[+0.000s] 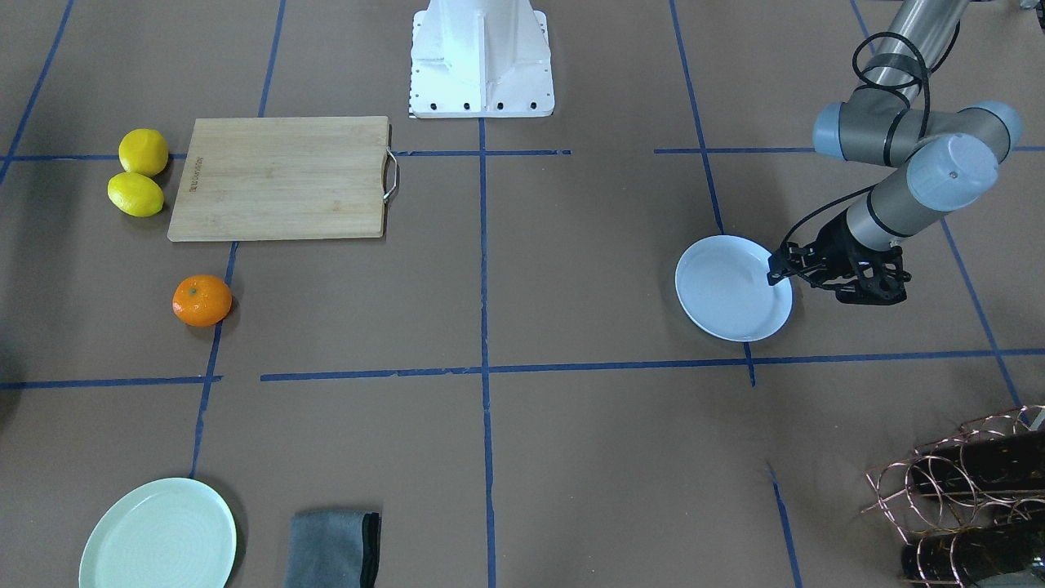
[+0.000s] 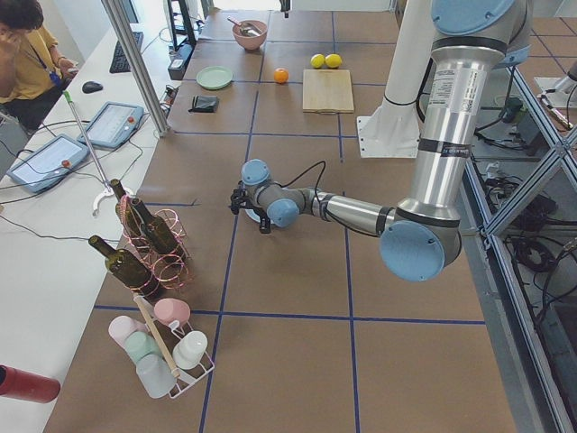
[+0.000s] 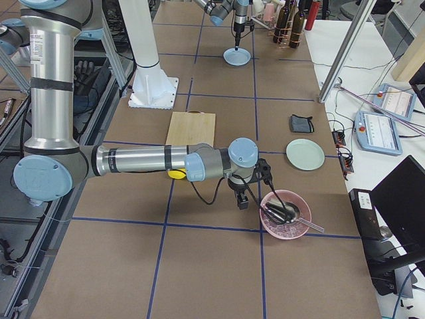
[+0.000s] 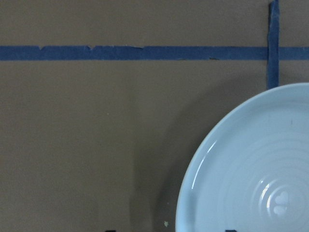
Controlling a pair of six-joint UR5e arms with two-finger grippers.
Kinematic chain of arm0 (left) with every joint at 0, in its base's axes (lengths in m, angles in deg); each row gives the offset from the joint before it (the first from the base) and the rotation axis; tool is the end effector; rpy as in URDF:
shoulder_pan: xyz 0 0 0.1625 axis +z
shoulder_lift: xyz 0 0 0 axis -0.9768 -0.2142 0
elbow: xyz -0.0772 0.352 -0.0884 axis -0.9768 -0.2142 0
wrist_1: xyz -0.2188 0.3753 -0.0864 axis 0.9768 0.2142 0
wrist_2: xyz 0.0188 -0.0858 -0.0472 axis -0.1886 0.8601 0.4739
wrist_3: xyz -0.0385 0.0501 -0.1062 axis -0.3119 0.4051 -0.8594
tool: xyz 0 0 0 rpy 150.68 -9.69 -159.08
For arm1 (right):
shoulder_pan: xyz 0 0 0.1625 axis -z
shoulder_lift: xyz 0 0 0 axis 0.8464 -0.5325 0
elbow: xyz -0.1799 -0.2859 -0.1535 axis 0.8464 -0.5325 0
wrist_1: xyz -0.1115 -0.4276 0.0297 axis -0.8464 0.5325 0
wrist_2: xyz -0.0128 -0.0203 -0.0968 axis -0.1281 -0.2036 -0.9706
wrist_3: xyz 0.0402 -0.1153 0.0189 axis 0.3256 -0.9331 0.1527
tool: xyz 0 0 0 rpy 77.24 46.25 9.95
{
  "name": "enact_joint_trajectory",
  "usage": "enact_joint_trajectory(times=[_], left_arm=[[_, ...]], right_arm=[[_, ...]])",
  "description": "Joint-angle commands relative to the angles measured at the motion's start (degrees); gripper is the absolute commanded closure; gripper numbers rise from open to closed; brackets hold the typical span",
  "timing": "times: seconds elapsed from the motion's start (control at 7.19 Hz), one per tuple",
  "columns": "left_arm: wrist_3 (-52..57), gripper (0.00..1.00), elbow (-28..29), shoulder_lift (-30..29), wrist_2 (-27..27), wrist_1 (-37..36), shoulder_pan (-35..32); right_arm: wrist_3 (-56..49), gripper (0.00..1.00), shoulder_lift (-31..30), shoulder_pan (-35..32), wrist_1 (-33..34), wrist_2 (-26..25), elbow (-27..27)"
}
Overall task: Pick orange to plate
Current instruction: 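Reach the left gripper down to the rim of the light blue plate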
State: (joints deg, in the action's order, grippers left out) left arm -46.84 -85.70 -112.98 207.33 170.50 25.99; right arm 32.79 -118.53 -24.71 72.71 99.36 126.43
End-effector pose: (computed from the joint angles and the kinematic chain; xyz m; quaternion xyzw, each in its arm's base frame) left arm 0.3395 -0.5162 0.4929 -0.0074 0.4423 0.0214 0.8966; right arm -0.0261 -0.5095 0.5644 0.0746 -0.4139 -0.1257 0.8985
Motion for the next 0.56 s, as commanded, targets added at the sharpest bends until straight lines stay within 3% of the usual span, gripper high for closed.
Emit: enact_joint_trajectory(times=[0.0, 0.28, 0.42], left_arm=[[-0.16, 1.0, 0.49, -1.16, -0.01, -0.27, 0.13], [-3.82, 1.0, -0.12, -2.31, 0.16, 0.07, 0.49], [-11.77, 1.0, -4.04, -6.06, 0.69, 0.25, 0.57]], right_arm=[[0.0, 0.0, -0.03, 0.0, -0.06, 0.18, -0.06], [0.43, 0.0, -0.03, 0.0, -0.06, 0.26, 0.2], [0.0, 0.0, 0.05, 0.0, -0.15, 0.09, 0.29]])
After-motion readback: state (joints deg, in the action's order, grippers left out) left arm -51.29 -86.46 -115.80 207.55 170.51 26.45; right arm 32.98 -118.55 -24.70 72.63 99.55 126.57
